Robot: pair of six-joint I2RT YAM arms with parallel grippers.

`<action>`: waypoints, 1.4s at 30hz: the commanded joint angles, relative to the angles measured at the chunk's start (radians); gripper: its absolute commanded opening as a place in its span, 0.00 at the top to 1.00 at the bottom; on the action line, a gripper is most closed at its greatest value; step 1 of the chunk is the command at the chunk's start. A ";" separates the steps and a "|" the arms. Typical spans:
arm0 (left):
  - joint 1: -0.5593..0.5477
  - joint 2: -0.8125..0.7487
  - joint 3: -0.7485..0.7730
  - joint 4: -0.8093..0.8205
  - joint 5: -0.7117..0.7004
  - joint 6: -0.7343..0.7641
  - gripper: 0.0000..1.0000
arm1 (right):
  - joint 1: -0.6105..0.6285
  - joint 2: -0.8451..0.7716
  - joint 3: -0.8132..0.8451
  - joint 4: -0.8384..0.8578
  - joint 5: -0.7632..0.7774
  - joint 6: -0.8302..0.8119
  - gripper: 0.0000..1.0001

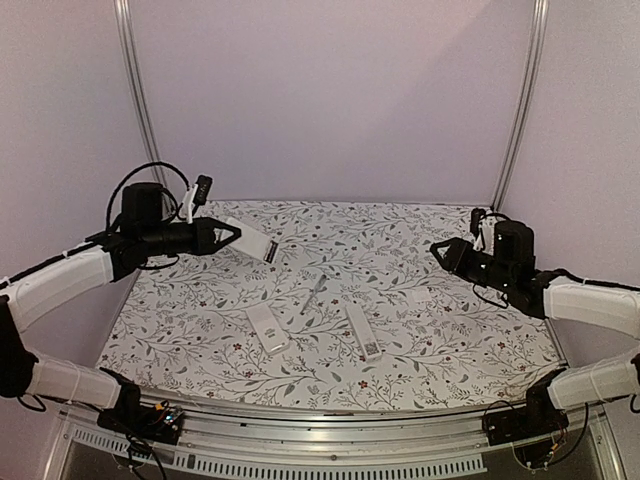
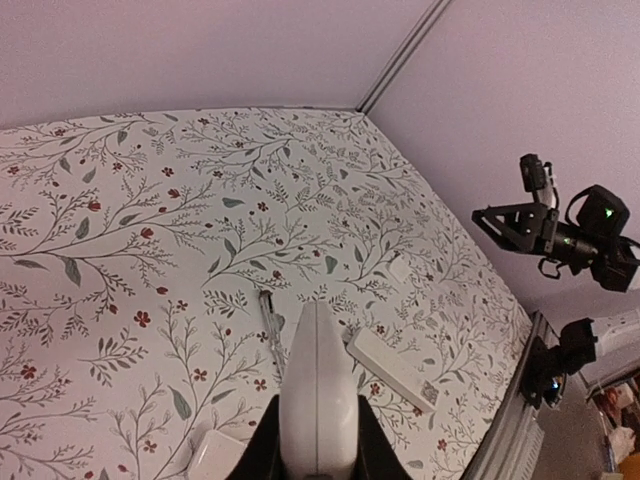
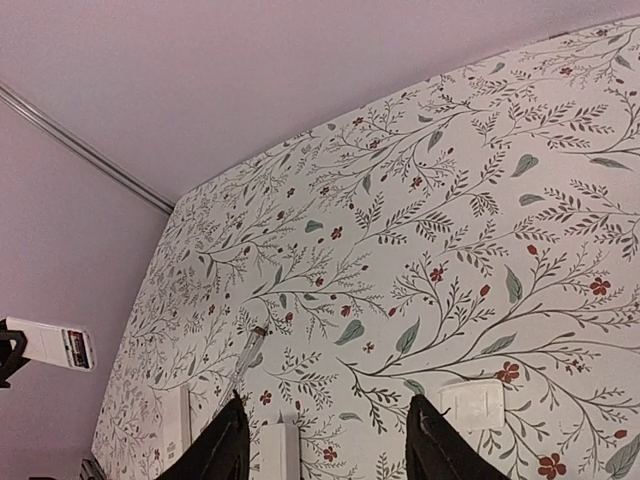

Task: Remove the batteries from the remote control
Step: Place the battery cover at the center of the board, then place the remote control without the battery cover at the center of the board.

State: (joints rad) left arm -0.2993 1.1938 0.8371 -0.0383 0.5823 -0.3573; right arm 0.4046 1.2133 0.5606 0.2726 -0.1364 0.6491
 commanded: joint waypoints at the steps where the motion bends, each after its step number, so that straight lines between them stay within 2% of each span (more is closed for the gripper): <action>1: -0.124 0.054 0.036 -0.085 -0.026 0.083 1.00 | -0.002 -0.098 -0.026 -0.087 -0.005 -0.073 0.47; 8: -0.269 0.189 0.061 -0.139 0.178 0.093 1.00 | -0.002 -0.155 -0.033 -0.121 0.001 -0.103 0.43; 14: -0.435 0.360 0.184 -0.334 0.101 0.209 1.00 | -0.003 -0.156 -0.049 -0.126 0.015 -0.115 0.43; 19: -0.480 0.482 0.248 -0.354 0.186 0.239 1.00 | -0.002 -0.182 -0.076 -0.125 0.022 -0.109 0.43; 27: -0.491 0.637 0.328 -0.393 0.206 0.280 1.00 | -0.003 -0.221 -0.091 -0.142 0.039 -0.113 0.43; 30: -0.492 0.662 0.341 -0.393 0.195 0.280 0.96 | -0.003 -0.220 -0.091 -0.145 0.045 -0.117 0.42; 35: -0.491 0.684 0.344 -0.399 0.132 0.261 0.81 | -0.002 -0.209 -0.093 -0.141 0.043 -0.113 0.42; 42: -0.491 0.700 0.354 -0.399 0.030 0.246 0.67 | -0.003 -0.193 -0.102 -0.120 0.030 -0.102 0.42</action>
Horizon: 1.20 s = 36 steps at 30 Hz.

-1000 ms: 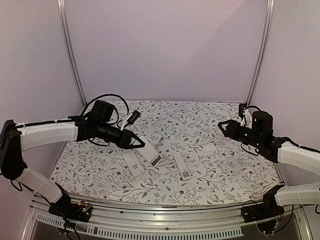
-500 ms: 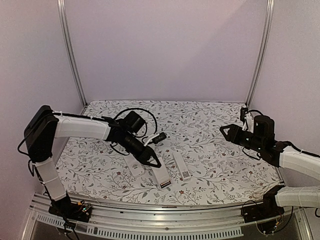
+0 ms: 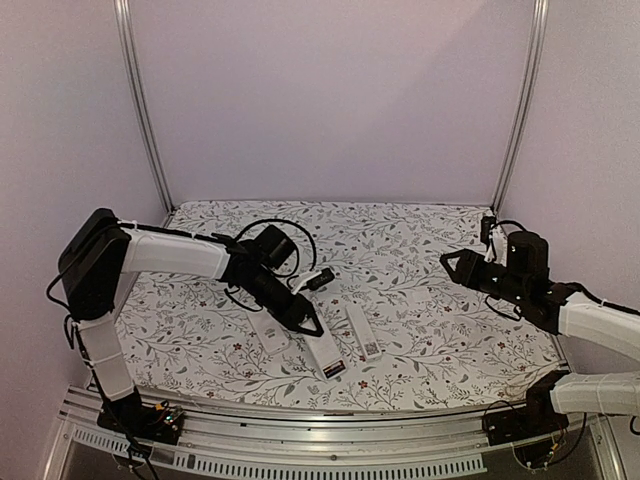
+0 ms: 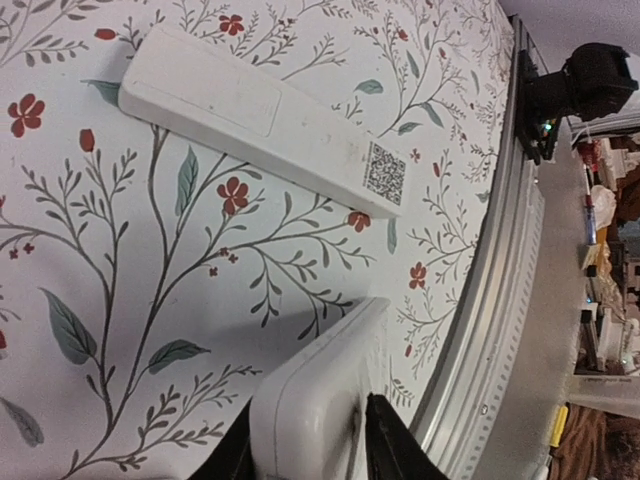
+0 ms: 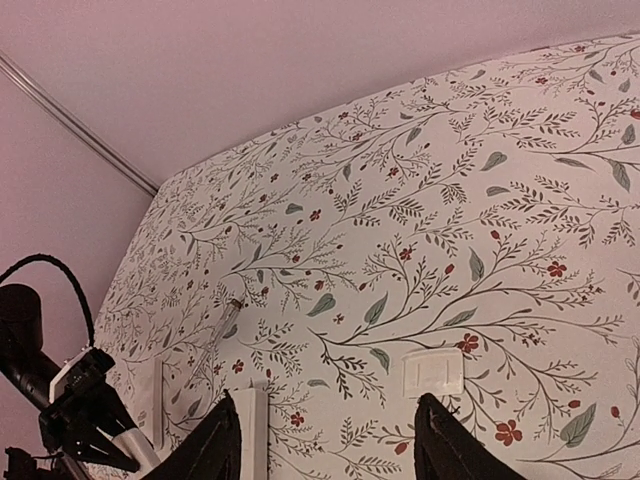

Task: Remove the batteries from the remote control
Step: Place the remote control without the battery cover at the center of the board.

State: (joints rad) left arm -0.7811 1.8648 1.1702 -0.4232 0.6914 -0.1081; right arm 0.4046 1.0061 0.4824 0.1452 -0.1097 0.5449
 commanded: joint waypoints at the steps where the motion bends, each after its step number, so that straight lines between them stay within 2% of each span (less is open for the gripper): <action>1: -0.010 0.031 0.022 -0.013 -0.091 -0.006 0.66 | -0.003 0.016 -0.026 0.012 0.002 0.002 0.42; 11: -0.013 0.025 0.024 0.003 -0.205 -0.020 0.56 | -0.003 0.019 -0.037 0.027 -0.001 0.013 0.42; 23: -0.019 -0.078 -0.006 0.068 -0.379 -0.053 0.36 | -0.003 0.018 -0.050 0.030 0.007 0.024 0.41; 28: -0.014 -0.183 -0.007 0.135 -0.525 -0.124 0.25 | -0.003 0.002 -0.053 0.030 0.005 0.037 0.41; 32: -0.010 -0.248 -0.054 0.272 -0.628 -0.205 0.20 | -0.002 -0.022 -0.056 0.027 0.004 0.046 0.41; 36: 0.009 -0.231 -0.068 0.336 -0.660 -0.302 0.18 | -0.003 -0.041 -0.040 -0.011 0.018 0.054 0.41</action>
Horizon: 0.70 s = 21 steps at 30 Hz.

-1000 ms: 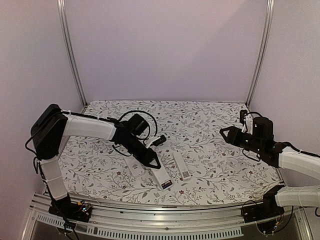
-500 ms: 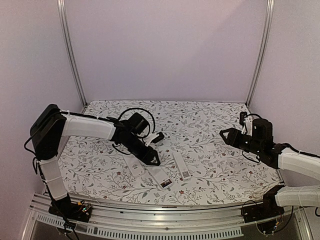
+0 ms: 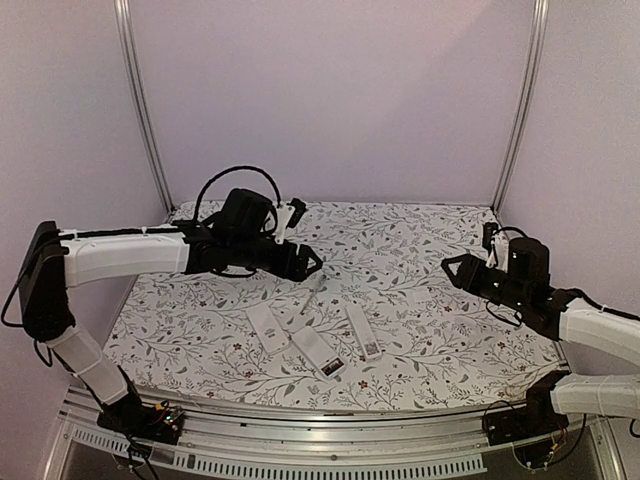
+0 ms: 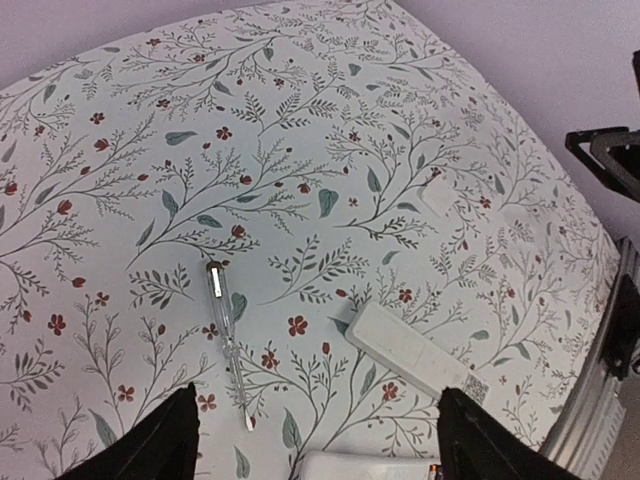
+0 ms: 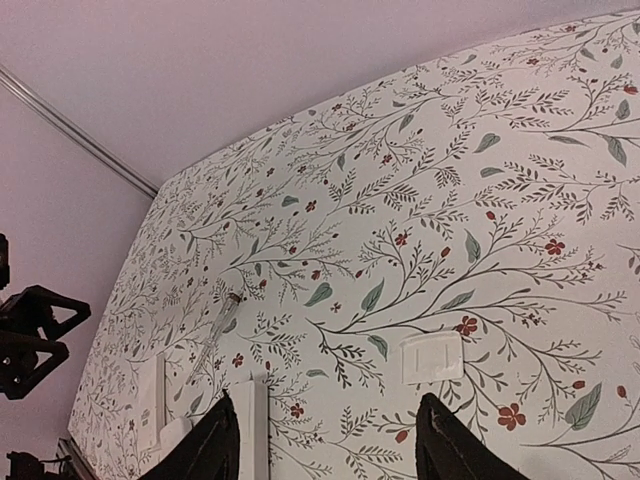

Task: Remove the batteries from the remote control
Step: Place the remote control without the battery cover at the center of the board, then pick up the screwdriver from the center of the board.

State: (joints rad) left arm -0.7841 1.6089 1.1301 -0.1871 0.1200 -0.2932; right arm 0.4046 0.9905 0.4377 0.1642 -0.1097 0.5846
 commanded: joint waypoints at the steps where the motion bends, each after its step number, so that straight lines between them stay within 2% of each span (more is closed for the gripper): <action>1: 0.016 0.039 -0.021 0.103 -0.090 -0.144 0.17 | -0.003 -0.028 0.010 -0.042 0.022 0.016 0.41; 5: 0.011 0.077 -0.020 0.128 -0.089 -0.173 0.15 | -0.003 -0.040 0.020 -0.075 0.034 0.021 0.42; 9: 0.010 0.148 0.011 0.052 -0.220 -0.143 0.16 | -0.003 -0.069 0.008 -0.075 0.033 0.031 0.41; 21: 0.018 0.336 0.068 0.053 -0.270 -0.116 0.37 | -0.002 -0.073 -0.005 -0.061 0.028 0.044 0.41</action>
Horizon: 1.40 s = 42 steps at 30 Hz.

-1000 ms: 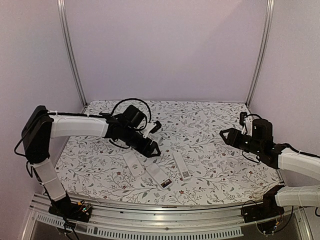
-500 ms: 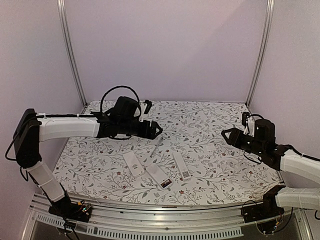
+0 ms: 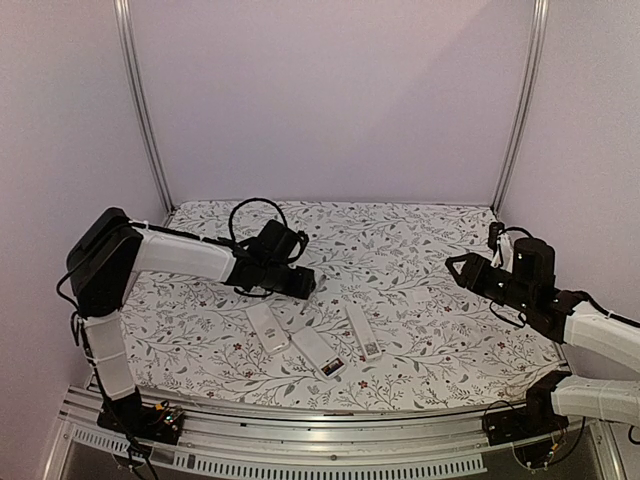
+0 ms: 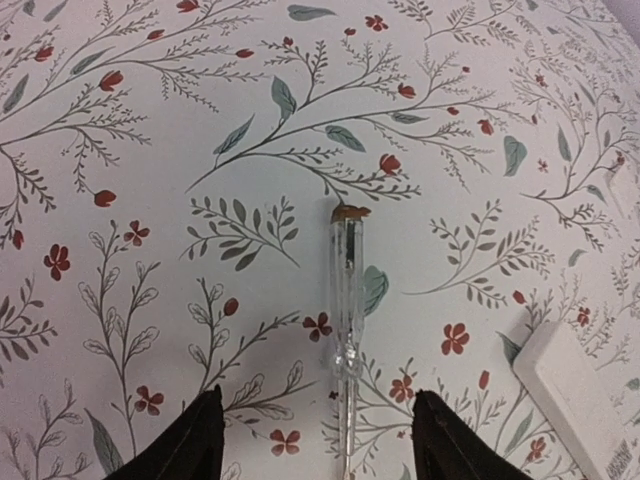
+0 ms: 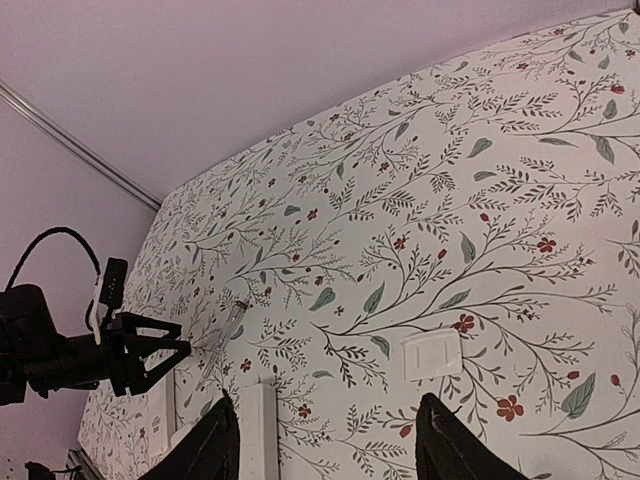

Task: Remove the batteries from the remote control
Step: Pick up the screwdriver from the center of the board.

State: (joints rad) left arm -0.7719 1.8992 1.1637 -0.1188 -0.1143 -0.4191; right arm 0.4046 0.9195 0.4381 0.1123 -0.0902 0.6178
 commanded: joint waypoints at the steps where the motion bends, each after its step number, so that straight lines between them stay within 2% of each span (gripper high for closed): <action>1: 0.005 0.056 0.039 -0.019 -0.042 0.013 0.38 | -0.003 -0.002 -0.006 -0.009 0.010 0.012 0.41; 11: -0.026 0.102 0.048 -0.021 -0.044 0.055 0.48 | -0.003 0.011 -0.019 0.010 0.015 0.020 0.41; 22: -0.056 0.156 0.079 -0.052 -0.076 0.061 0.63 | -0.003 0.021 -0.018 0.017 0.017 0.018 0.41; 42: -0.075 0.176 0.079 -0.069 -0.096 0.063 0.83 | -0.002 0.042 -0.018 0.035 0.020 0.020 0.41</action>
State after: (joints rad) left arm -0.8314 2.0483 1.2304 -0.1539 -0.2176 -0.3595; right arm 0.4046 0.9554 0.4324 0.1272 -0.0856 0.6334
